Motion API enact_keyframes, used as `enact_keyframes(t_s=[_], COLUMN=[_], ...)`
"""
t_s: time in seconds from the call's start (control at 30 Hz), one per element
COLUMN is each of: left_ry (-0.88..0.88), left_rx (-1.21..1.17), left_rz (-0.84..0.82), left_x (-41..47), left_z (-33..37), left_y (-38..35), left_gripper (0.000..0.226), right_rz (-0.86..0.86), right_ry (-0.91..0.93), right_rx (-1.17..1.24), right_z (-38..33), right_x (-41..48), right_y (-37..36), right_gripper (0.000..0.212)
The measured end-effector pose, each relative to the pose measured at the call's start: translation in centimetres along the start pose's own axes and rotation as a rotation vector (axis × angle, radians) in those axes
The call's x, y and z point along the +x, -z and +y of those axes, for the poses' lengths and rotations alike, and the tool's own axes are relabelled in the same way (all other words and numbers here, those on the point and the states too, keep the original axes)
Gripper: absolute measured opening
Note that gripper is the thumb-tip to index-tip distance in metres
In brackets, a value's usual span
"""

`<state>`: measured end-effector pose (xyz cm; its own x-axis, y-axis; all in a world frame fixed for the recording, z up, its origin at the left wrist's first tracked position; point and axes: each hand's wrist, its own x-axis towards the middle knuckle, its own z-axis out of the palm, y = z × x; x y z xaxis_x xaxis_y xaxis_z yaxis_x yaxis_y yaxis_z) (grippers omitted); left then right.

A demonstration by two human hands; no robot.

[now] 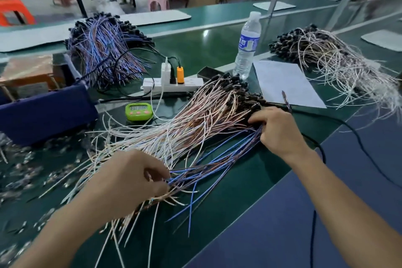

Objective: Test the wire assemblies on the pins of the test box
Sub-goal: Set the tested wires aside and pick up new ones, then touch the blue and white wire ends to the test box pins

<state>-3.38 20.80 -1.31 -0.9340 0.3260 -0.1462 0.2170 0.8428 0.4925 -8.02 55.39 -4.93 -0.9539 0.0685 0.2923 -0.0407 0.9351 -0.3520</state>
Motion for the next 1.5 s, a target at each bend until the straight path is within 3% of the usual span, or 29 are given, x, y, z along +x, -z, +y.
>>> enact_keyframes(t_s=[0.13, 0.27, 0.43, 0.67, 0.83, 0.97, 1.13, 1.2, 1.33, 1.5], left_ry=[0.004, 0.077, 0.171, 0.361, 0.556, 0.697, 0.818, 0.837, 0.800, 0.741], left_rx=[-0.253, -0.450, -0.527, -0.387, -0.279, -0.218, -0.150, -0.135, -0.171, -0.148], left_rz=[0.170, 0.377, 0.556, 0.755, 0.896, 0.893, 1.065, 1.098, 0.999, 1.014], left_x=[0.2, 0.2, -1.8, -7.4, -10.8, -13.1, -15.7, -16.4, -15.9, -15.0], left_z=[-0.9, -2.3, -5.4, -13.3, -18.3, -22.0, -25.2, -26.3, -28.0, -29.0], left_y=[1.7, 2.9, 4.7, 7.8, 8.1, 8.5, 9.1, 9.1, 8.9, 7.9], left_gripper=[0.020, 0.022, 0.024, 0.053, 0.020, 0.029, 0.058, 0.060, 0.049, 0.040], right_rz=[0.035, -0.073, -0.178, -0.412, -0.558, -0.648, -0.686, -0.648, -0.605, -0.503], right_ry=[0.060, 0.178, 0.347, 0.491, 0.594, 0.689, 0.761, 0.841, 0.837, 0.874], right_rx=[0.144, 0.407, 0.572, 0.487, 0.458, 0.406, 0.359, 0.318, 0.289, 0.121], right_z=[-5.3, -14.6, -25.9, -37.0, -44.0, -48.5, -52.3, -53.3, -54.2, -54.8], right_x=[-0.8, -1.3, -0.9, -0.9, -1.5, -2.6, -2.8, -2.5, -1.3, -0.3], right_y=[-0.6, -2.4, -5.4, -9.3, -12.0, -14.5, -17.3, -18.4, -20.3, -21.5], right_gripper=[0.049, 0.041, 0.029, 0.027, 0.025, 0.027, 0.056, 0.057, 0.061, 0.037])
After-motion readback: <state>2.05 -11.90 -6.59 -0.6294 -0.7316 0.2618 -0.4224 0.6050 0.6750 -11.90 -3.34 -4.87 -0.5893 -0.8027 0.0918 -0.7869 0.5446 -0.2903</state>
